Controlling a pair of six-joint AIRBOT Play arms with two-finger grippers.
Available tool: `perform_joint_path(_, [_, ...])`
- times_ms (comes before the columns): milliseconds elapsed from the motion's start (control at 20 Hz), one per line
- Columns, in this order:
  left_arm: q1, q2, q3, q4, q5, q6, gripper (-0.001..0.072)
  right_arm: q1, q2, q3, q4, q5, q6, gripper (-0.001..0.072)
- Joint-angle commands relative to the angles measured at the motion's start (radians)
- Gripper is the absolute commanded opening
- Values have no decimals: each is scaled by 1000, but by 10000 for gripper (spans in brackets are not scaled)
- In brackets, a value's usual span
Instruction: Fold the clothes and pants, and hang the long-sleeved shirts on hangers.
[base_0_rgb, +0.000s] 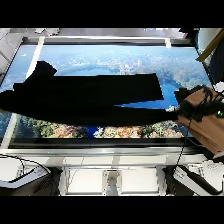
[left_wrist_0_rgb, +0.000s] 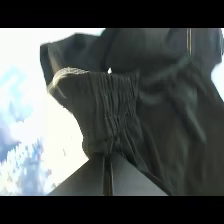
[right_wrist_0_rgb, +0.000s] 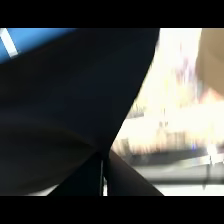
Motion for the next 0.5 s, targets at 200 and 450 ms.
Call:
perform_joint_path(200, [-321, -233, 249, 237, 326, -395, 10, 106, -469, 467, 161, -266, 55, 12])
perform_joint_path(450, [-459, -407, 276, 318, 564, -462, 9, 201, -747, 669, 165, -478, 145, 12])
